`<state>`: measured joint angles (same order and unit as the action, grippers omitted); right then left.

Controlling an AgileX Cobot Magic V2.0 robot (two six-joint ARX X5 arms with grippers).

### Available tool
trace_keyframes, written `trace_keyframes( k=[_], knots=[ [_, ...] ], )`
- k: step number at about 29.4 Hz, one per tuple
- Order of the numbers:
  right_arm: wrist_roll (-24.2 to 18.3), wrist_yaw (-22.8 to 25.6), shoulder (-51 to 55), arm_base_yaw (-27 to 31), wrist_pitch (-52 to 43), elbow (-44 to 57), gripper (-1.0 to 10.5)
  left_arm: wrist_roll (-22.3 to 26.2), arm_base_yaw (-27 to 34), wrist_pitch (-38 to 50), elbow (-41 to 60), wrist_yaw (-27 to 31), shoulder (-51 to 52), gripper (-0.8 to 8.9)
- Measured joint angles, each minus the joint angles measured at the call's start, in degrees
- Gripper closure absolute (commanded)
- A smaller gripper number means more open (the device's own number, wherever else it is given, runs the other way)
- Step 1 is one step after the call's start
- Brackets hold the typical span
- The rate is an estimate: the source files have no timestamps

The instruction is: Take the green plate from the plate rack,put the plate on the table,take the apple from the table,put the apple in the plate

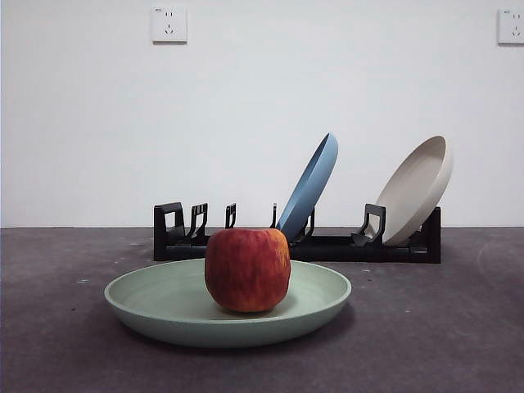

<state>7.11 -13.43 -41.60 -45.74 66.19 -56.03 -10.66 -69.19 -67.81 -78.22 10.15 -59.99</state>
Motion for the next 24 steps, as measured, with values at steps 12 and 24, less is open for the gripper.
trace_keyframes(
  k=[12,24],
  knots=[
    [0.0,0.0,0.0,0.0,0.0,0.0,9.5,3.96,4.15,9.03,0.04,7.93,1.79,8.17],
    [0.02,0.0,0.0,0.0,0.0,0.0,9.5,14.38,41.42,43.52,9.03,-11.02,16.92,8.17]
  ],
)
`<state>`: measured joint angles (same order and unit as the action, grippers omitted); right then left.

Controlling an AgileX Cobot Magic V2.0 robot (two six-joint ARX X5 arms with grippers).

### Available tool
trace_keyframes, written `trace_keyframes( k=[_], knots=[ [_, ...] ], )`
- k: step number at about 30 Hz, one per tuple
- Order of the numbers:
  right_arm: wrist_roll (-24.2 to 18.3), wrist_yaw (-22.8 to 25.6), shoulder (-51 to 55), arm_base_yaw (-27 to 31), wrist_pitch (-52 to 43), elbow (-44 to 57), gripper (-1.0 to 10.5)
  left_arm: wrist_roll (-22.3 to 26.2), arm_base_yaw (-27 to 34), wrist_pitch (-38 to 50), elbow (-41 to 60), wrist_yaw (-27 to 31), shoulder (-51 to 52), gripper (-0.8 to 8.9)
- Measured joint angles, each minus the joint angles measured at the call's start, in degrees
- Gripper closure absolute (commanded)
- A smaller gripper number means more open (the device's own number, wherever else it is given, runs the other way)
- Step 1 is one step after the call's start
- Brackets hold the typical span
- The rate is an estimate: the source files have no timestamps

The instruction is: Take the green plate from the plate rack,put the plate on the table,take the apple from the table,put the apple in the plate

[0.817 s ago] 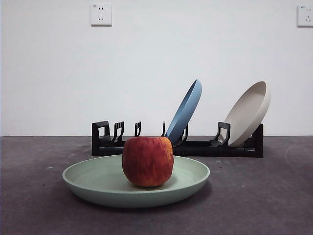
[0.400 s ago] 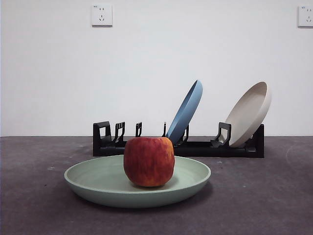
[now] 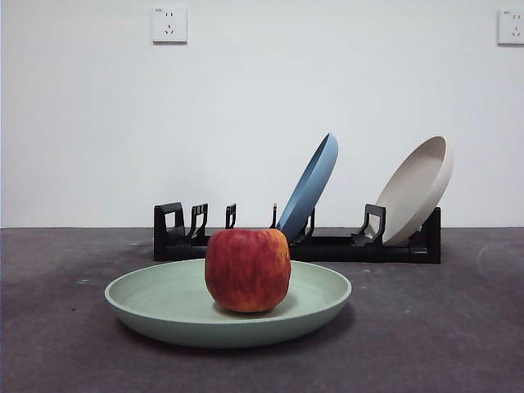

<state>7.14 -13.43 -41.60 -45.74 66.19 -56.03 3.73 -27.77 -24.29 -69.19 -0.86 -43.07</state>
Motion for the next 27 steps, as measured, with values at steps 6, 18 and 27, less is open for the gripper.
trace_keyframes(
  k=[6,18,27],
  knots=[
    [0.0,0.0,0.0,0.0,0.0,0.0,9.5,0.33,12.63,16.52,18.93,-0.37,12.79,8.17],
    [-0.02,0.02,0.0,0.0,0.0,0.0,9.5,-0.24,23.56,26.93,54.53,-0.44,32.72,8.17],
    [0.0,0.02,0.0,0.0,0.0,0.0,9.5,-1.97,25.16,26.97,65.88,-0.44,39.08,8.17]
  ],
)
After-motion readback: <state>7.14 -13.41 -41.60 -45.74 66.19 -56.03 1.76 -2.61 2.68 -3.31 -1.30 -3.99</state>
